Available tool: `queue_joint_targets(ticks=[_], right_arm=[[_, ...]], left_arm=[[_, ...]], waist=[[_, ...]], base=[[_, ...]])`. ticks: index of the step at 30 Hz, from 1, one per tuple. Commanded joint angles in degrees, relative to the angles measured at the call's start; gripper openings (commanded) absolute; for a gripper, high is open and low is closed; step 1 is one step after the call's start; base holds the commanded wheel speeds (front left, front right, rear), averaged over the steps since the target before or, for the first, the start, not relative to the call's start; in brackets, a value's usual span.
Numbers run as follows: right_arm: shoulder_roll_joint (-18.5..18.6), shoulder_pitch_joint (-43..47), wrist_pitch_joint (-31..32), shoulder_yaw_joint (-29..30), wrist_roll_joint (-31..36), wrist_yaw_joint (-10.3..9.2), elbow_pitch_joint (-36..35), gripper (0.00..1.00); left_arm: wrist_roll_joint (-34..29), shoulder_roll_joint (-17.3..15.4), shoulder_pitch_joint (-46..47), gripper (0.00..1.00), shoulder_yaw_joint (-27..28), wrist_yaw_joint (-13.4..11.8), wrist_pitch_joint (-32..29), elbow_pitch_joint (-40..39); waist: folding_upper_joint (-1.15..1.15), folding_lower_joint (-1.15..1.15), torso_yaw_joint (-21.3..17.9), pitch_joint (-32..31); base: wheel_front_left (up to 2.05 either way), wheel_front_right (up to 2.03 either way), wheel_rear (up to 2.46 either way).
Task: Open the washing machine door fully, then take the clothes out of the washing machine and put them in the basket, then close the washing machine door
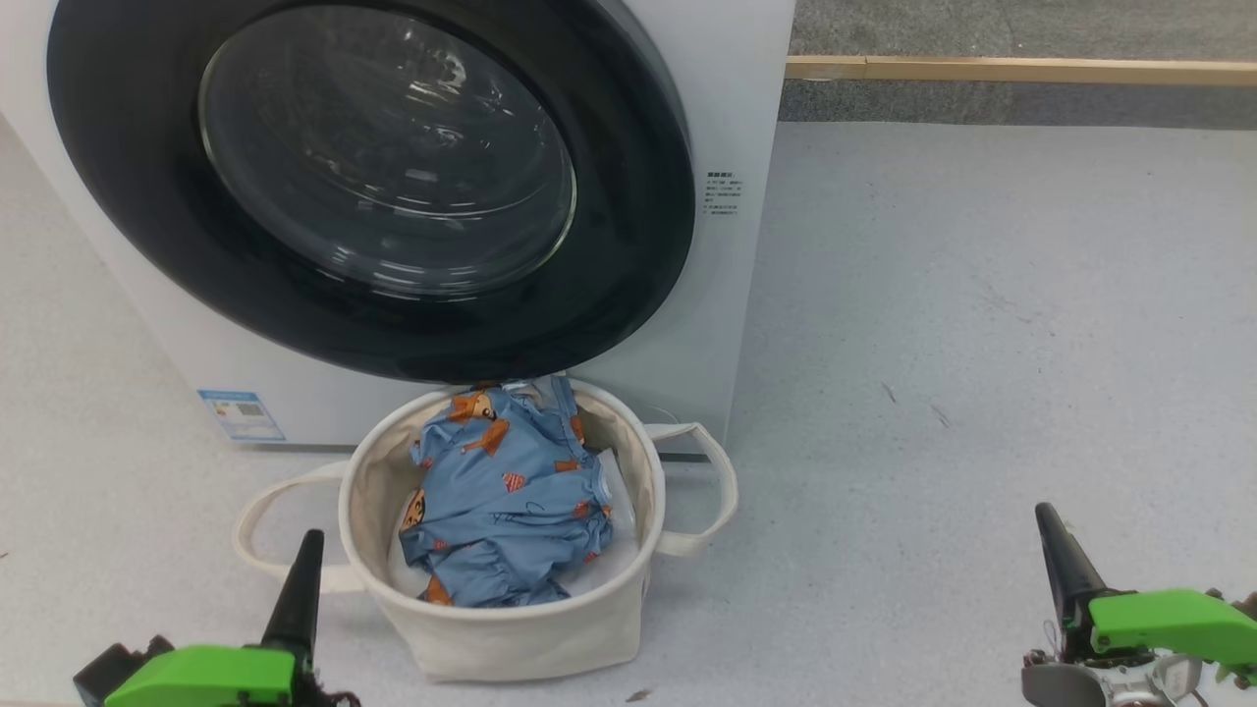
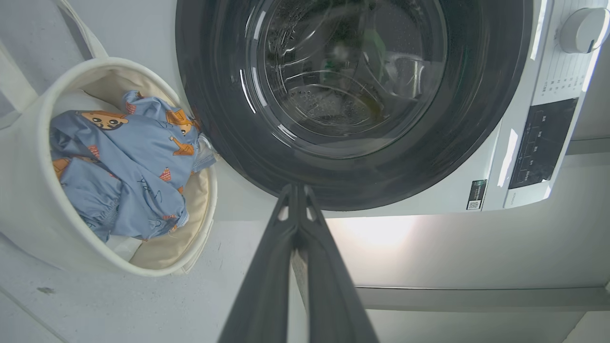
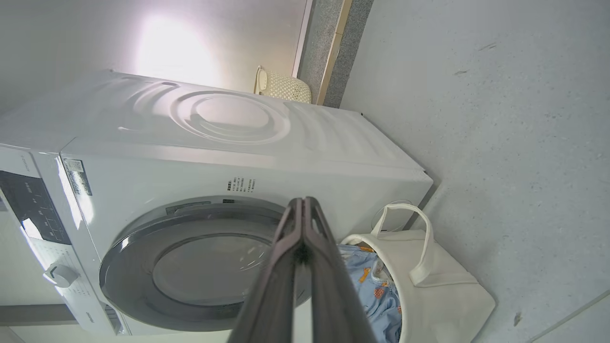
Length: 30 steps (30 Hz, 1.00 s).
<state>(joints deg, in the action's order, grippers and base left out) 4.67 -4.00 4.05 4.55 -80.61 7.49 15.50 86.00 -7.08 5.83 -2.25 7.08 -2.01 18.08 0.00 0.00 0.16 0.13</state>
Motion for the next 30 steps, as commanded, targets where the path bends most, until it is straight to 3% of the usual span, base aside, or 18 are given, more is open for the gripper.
queue_joint_targets(ticks=[1, 21, 30], right_arm=[[0.0, -2.2, 0.6, -0.5, -1.3, 0.0, -1.7, 0.0], [-1.8, -2.2, 2.5, 2.0, -11.4, 0.0, -1.5, 0.0], [-1.8, -2.2, 2.5, 2.0, -11.5, 0.0, -1.5, 0.0]], left_arm=[[0.8, -0.2, 1.5, 0.0, 2.7, 0.3, -0.5, -2.4], [7.0, 3.4, 0.3, 0.0, 7.7, 0.4, -3.6, -4.1], [6.9, 3.5, 0.3, 0.0, 7.9, 0.4, -3.7, -4.1]], waist=[[0.0, 0.0, 0.0, 0.0], [0.0, 0.0, -0.2, 0.0], [0.0, 0.0, -0.2, 0.0]], base=[[0.0, 0.0, 0.0], [0.0, 0.0, 0.0], [0.0, 0.0, 0.0]])
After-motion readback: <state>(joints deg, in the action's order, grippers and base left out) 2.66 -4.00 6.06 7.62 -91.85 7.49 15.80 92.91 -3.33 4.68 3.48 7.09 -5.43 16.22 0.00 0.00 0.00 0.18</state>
